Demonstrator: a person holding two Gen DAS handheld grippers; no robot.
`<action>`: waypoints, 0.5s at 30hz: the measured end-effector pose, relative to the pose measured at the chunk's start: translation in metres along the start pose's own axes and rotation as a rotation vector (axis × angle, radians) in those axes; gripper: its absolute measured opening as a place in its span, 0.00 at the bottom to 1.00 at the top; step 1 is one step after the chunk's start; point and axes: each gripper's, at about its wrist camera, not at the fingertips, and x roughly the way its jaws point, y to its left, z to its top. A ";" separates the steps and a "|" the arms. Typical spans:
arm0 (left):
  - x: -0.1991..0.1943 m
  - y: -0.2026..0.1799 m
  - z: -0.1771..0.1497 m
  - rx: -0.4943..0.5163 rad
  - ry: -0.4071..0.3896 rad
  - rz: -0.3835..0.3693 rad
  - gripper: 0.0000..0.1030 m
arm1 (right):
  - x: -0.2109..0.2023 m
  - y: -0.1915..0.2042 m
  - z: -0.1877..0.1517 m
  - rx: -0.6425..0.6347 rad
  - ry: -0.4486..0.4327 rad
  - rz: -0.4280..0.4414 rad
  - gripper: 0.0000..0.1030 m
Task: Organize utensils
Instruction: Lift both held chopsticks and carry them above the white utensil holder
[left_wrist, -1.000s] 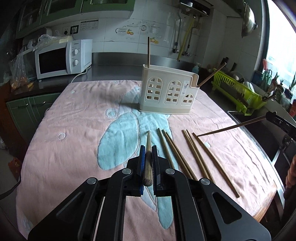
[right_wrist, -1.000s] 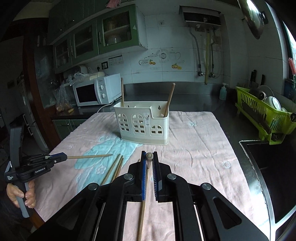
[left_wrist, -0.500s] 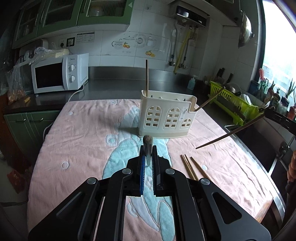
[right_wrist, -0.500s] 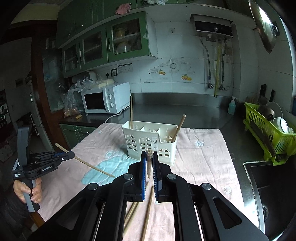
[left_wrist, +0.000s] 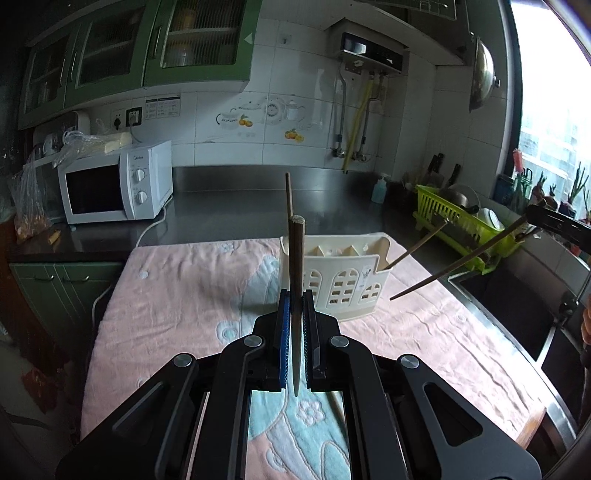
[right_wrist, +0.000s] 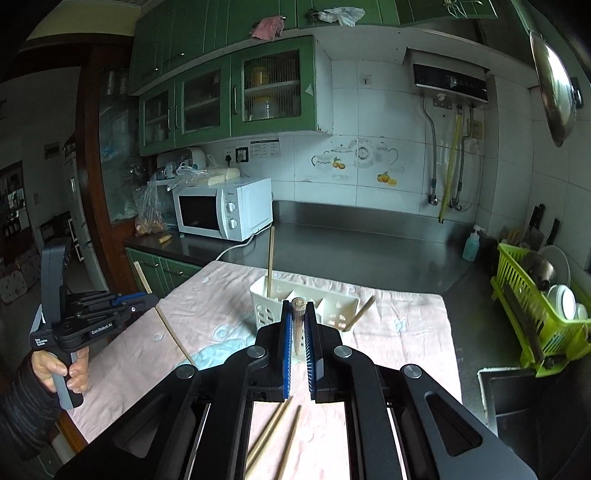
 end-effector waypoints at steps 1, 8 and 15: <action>-0.001 -0.001 0.008 0.002 -0.014 -0.001 0.05 | 0.000 -0.001 0.005 -0.006 -0.005 -0.006 0.06; -0.001 -0.013 0.074 0.015 -0.130 -0.010 0.05 | 0.019 -0.012 0.039 -0.031 -0.015 -0.060 0.06; 0.017 -0.024 0.125 0.024 -0.209 0.020 0.05 | 0.055 -0.027 0.055 -0.042 0.016 -0.118 0.06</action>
